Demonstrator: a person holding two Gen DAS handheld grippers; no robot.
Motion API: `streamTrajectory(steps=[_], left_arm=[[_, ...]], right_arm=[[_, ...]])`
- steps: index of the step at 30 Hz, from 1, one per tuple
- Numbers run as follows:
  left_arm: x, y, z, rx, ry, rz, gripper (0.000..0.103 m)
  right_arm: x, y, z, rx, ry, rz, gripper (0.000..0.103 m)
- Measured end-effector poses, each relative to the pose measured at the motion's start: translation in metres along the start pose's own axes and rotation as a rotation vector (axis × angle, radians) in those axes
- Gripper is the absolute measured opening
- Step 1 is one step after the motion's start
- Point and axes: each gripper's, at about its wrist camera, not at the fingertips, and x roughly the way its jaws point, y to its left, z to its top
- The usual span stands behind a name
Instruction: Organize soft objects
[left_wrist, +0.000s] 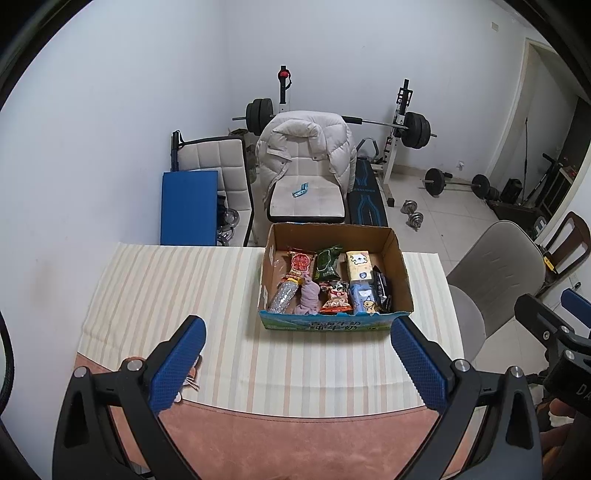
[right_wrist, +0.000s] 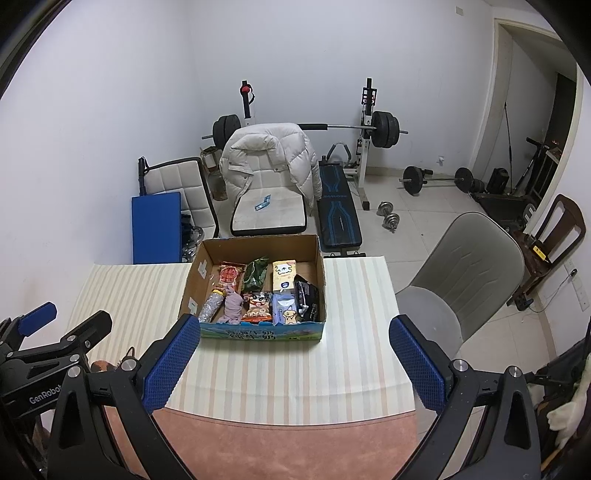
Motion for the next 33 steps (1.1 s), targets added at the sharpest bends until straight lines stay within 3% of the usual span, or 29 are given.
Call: streamTrajectory(steps=[33], left_arm=[[-0.0022, -0.0009, 0.0070, 0.010, -0.010, -0.006, 0.103]], right_arm=[[-0.0002, -0.0035, 0.0022, 0.007, -0.014, -0.013, 0.103]])
